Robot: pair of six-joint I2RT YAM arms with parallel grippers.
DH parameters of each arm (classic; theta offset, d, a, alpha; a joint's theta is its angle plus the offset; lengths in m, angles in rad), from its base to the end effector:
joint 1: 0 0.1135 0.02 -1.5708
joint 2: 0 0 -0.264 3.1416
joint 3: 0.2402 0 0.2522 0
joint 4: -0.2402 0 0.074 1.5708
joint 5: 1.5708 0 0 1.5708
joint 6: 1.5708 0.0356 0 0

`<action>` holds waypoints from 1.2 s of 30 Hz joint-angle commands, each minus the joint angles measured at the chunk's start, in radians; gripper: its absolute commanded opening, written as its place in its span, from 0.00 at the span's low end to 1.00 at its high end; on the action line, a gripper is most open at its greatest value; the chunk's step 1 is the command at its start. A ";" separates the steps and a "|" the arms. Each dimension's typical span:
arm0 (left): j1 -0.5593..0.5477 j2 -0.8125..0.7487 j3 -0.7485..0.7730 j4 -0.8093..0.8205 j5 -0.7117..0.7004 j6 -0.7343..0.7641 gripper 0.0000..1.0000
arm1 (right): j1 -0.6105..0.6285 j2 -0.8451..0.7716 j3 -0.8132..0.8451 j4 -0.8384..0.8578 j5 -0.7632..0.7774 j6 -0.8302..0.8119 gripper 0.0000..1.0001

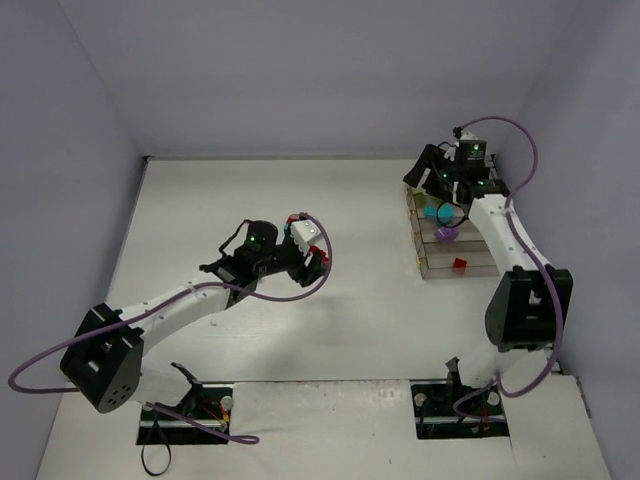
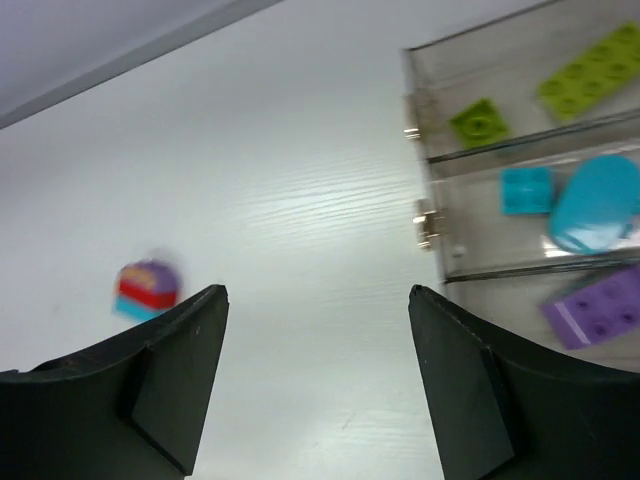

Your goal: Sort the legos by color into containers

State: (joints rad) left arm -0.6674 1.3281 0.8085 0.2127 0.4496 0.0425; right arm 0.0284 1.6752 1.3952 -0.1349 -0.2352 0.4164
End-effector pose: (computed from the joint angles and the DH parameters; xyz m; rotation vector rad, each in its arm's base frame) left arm 0.2261 -0.1979 0.2682 0.9628 1.6783 -0.8447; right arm 0.3985 0.0196 0.3222 0.2350 1.9972 0.5195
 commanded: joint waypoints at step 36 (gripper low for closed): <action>-0.023 0.158 0.265 0.083 0.084 0.065 0.28 | 0.395 -0.227 -0.257 0.103 -0.438 -0.025 0.03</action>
State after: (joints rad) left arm -0.6815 1.5299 1.0515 0.2260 0.5079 0.1215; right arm 0.4141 1.4788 1.1324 -0.0891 -0.6708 0.4042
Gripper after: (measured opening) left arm 0.574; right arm 0.318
